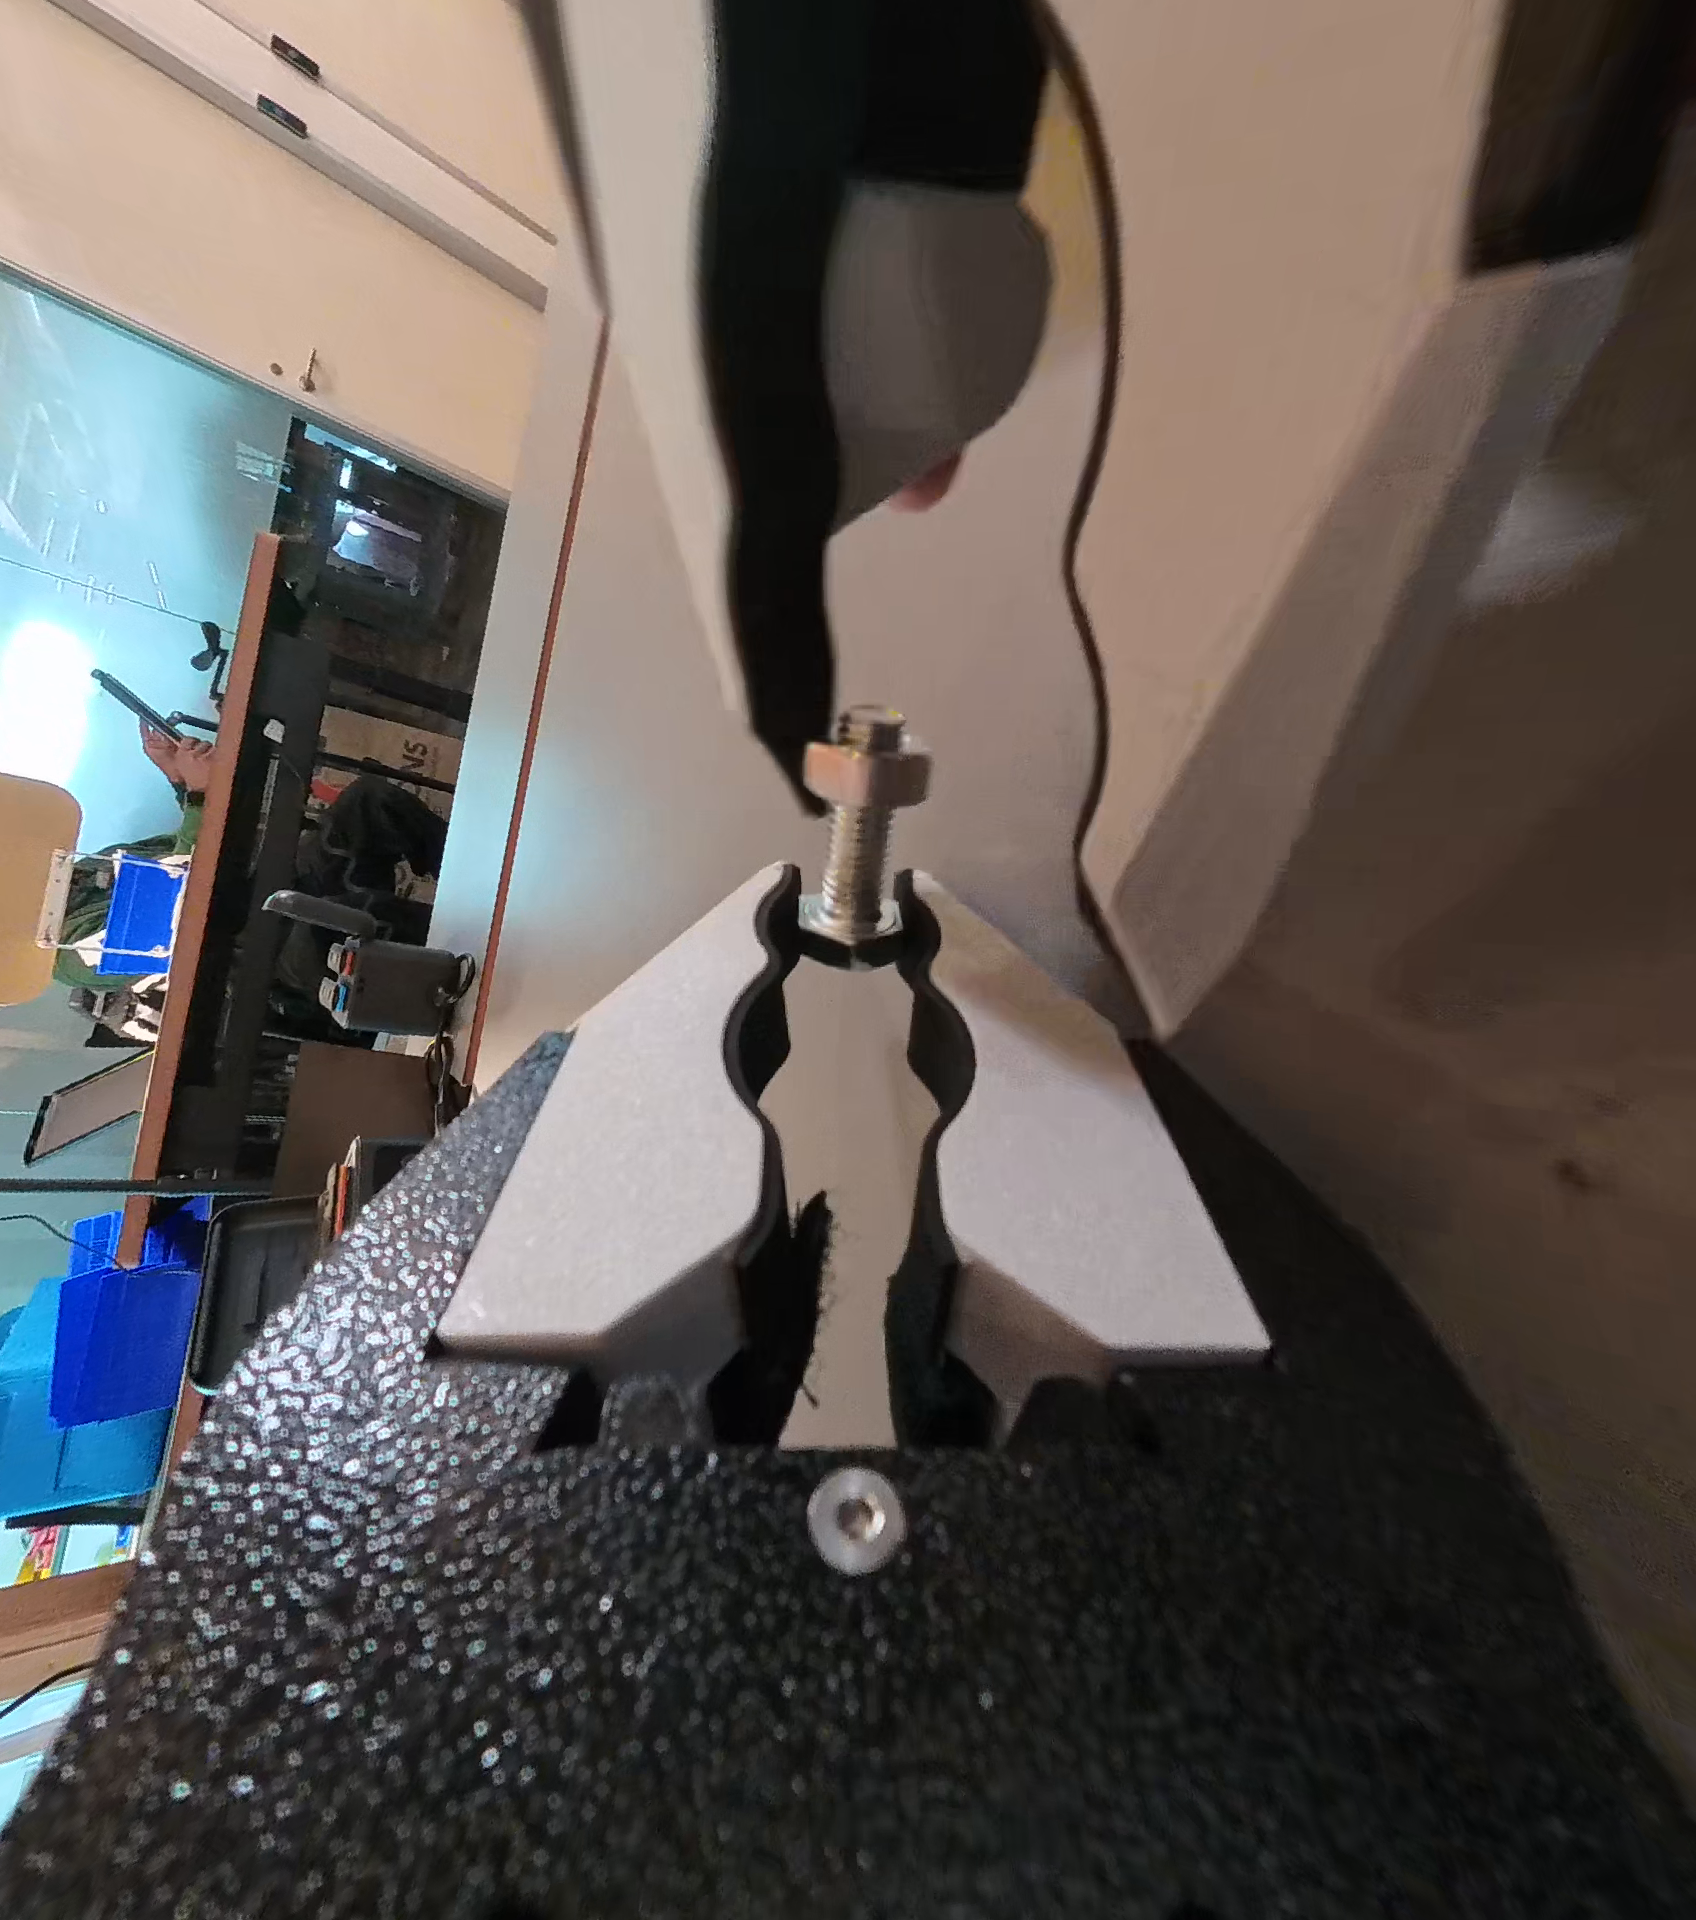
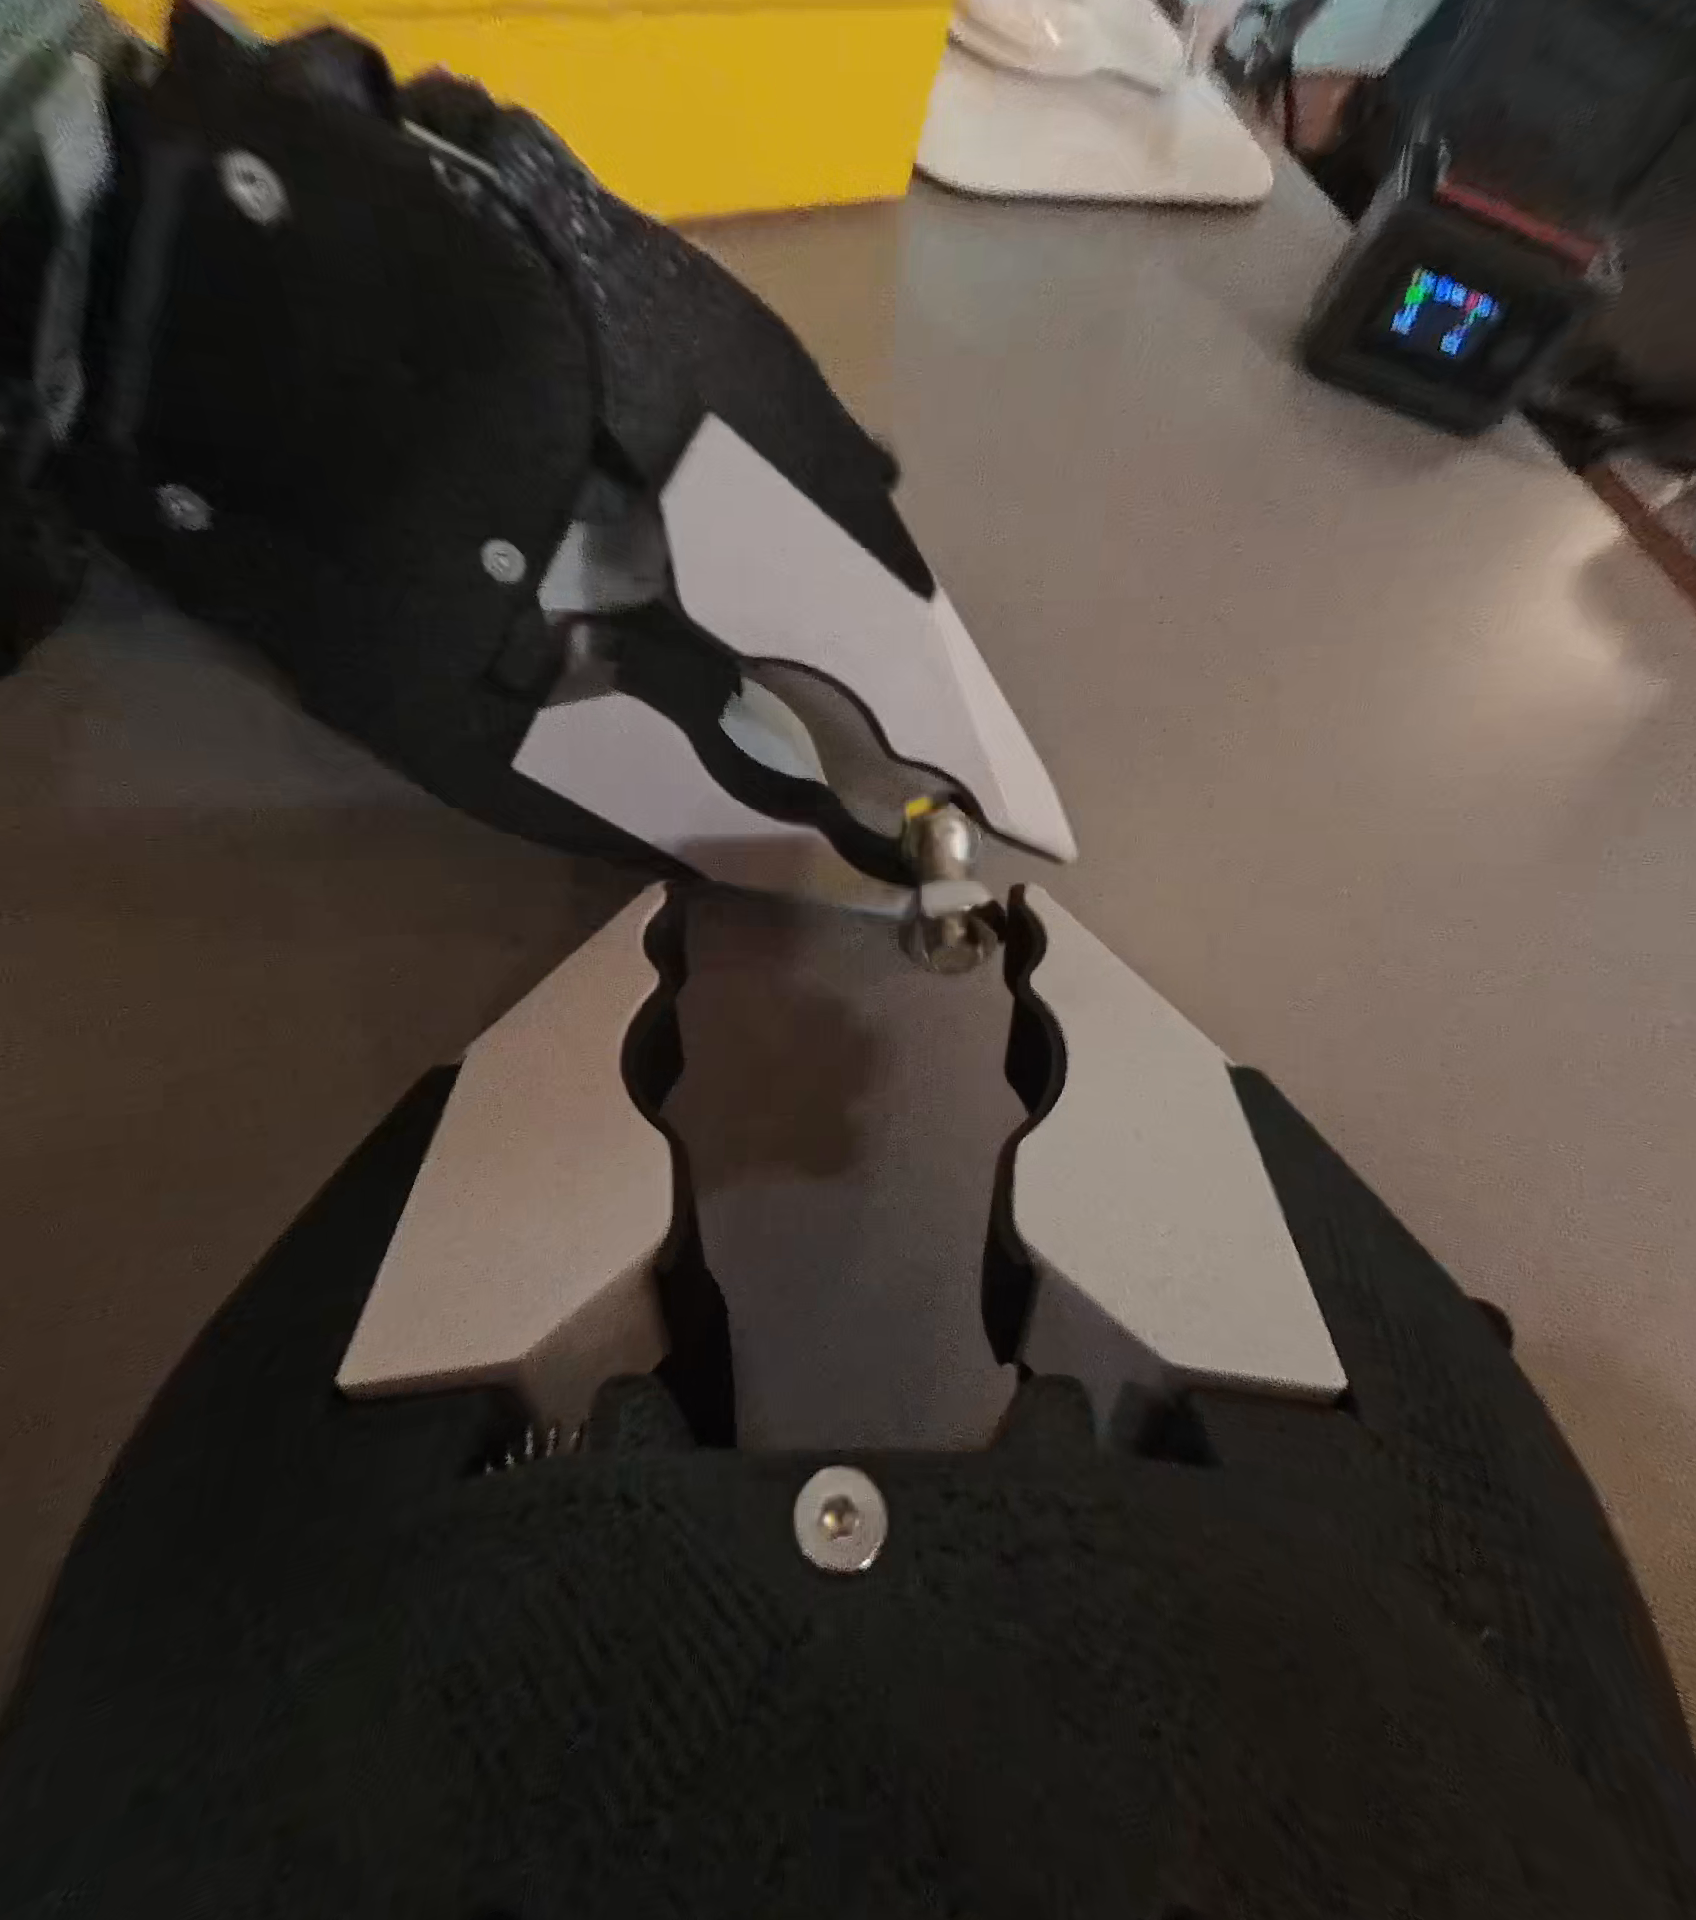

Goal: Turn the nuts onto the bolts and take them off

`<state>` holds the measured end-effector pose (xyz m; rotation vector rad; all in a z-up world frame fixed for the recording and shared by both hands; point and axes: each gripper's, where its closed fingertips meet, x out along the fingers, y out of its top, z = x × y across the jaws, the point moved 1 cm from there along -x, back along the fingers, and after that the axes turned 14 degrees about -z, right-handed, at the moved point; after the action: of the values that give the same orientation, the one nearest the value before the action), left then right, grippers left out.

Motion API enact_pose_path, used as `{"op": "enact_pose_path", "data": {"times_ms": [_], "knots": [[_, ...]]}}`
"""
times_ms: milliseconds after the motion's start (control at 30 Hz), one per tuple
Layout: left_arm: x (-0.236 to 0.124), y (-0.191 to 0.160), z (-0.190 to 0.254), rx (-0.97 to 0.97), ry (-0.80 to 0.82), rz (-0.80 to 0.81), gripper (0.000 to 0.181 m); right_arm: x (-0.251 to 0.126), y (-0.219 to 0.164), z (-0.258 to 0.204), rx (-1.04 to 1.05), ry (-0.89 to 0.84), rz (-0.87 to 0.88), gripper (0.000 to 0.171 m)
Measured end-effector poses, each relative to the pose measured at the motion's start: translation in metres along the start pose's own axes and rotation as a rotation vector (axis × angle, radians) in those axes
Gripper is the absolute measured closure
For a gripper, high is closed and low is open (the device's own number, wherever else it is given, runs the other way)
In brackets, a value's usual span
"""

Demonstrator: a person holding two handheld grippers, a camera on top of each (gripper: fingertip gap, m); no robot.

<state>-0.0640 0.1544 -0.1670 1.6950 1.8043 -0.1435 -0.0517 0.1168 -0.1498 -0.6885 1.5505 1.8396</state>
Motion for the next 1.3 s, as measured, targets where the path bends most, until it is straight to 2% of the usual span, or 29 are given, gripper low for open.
{"op": "enact_pose_path", "data": {"times_ms": [100,167,267,333,400,500,633,733,800,900,1033,1133,1200,1267,1300], "knots": [[0.0,0.0,0.0,-0.001,-0.001,-0.001,0.165,-0.011,0.021,-0.007,-0.135,-0.086,0.115,0.116],[0.0,0.0,0.0,0.002,0.002,0.0,0.165,-0.012,0.009,0.007,-0.085,-0.13,0.027,0.118],[0.0,0.0,0.0,0.007,0.005,-0.005,0.165,-0.005,-0.015,0.011,0.036,-0.039,-0.088,0.12],[0.0,0.0,0.0,0.009,0.006,-0.007,0.165,0.0,-0.016,0.006,0.021,-0.012,-0.096,0.119],[0.0,0.0,0.0,0.003,0.003,-0.004,0.165,-0.001,-0.003,0.001,-0.052,-0.043,-0.033,0.111],[0.0,0.0,-0.001,-0.004,-0.001,-0.003,0.165,-0.014,0.021,-0.007,-0.146,-0.085,0.125,0.113],[0.0,-0.001,-0.001,-0.003,0.0,-0.005,0.165,-0.009,-0.004,0.011,0.033,-0.047,-0.028,0.113],[0.0,-0.001,-0.001,0.002,0.002,-0.007,0.165,-0.002,-0.013,0.006,0.048,0.004,-0.077,0.114],[0.0,-0.001,-0.001,-0.001,0.001,-0.005,0.165,-0.002,0.001,-0.001,-0.024,-0.01,-0.011,0.108],[0.0,-0.001,-0.001,-0.004,-0.001,-0.008,0.166,-0.017,0.025,-0.014,-0.177,-0.065,0.158,0.121],[0.0,-0.001,-0.001,-0.001,0.001,-0.009,0.165,-0.01,-0.001,0.01,0.0,-0.068,-0.009,0.118],[0.0,-0.001,-0.001,0.003,0.002,-0.011,0.165,-0.003,-0.013,0.008,0.023,-0.032,-0.076,0.119],[0.0,-0.001,-0.001,0.001,0.001,-0.008,0.165,-0.004,0.002,0.0,-0.052,-0.038,-0.003,0.116],[0.0,-0.001,-0.001,-0.002,-0.001,-0.011,0.165,-0.015,0.022,-0.014,-0.177,-0.045,0.139,0.124],[0.0,-0.001,-0.001,-0.002,-0.001,-0.01,0.166,-0.018,0.024,-0.011,-0.179,-0.081,0.153,0.127]]}}
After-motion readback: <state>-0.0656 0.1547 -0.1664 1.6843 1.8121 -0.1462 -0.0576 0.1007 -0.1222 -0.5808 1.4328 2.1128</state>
